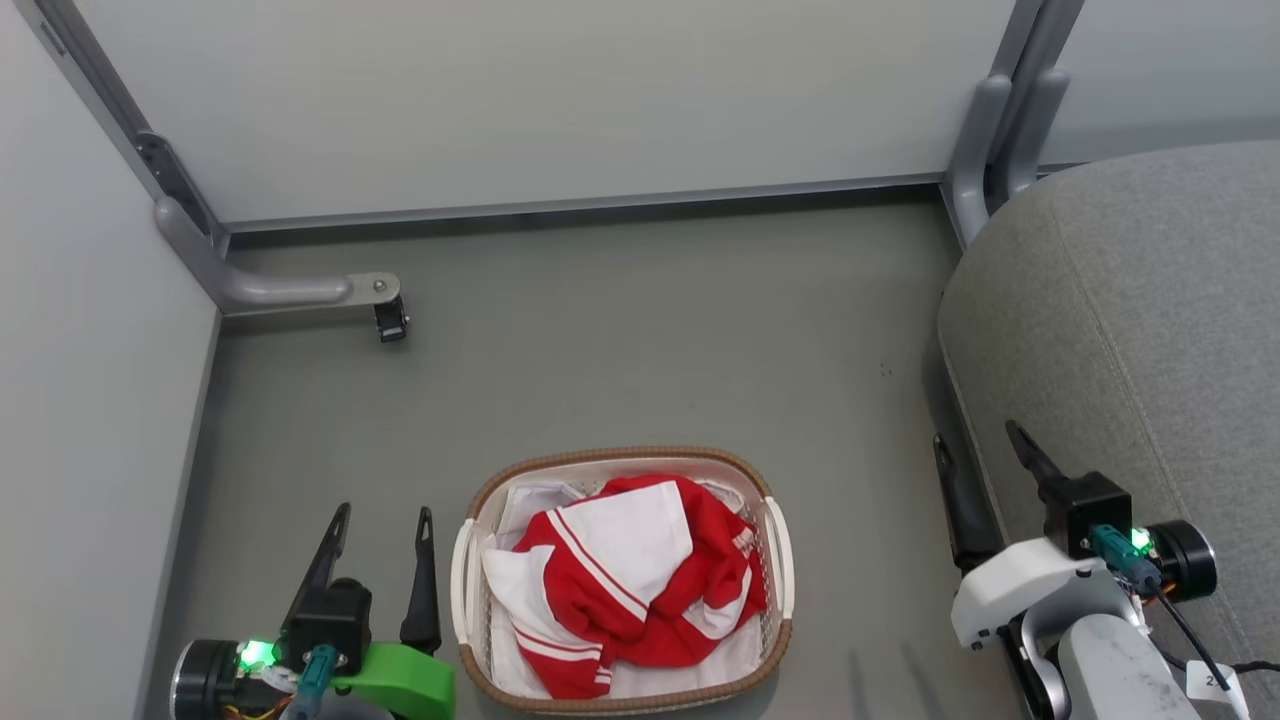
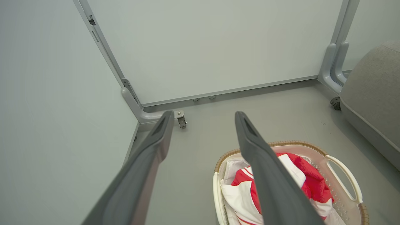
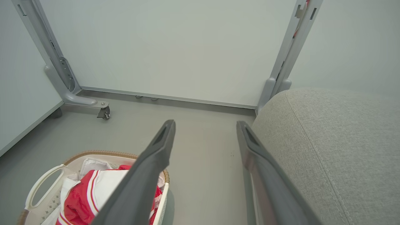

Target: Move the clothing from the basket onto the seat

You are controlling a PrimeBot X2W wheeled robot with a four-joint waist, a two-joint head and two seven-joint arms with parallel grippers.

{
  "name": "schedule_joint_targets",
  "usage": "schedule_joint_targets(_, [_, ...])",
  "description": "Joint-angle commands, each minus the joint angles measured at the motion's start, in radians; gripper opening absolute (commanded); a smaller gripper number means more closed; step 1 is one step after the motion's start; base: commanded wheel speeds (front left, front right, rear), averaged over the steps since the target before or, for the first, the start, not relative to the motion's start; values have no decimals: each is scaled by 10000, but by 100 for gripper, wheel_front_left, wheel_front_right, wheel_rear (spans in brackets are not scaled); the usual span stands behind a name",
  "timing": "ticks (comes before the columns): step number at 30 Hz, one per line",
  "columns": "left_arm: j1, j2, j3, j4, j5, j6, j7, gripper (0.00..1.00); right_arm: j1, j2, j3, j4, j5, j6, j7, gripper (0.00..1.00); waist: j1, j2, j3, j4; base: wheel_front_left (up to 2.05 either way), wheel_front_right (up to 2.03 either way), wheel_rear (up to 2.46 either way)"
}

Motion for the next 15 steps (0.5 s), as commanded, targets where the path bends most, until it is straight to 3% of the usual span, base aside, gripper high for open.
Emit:
schedule_joint_targets(1, [-263, -24, -29, 66, 135, -69, -21, 100, -188, -41, 10, -64, -82, -5, -44, 100, -1, 0, 527, -79, 0, 0, 0])
schedule_joint_targets(15, [-2205, -242, -775, 1055, -119, -739, -20, 100, -1628, -42, -51, -912, -209, -5, -43, 100, -1, 0, 3326, -464, 0, 0, 0])
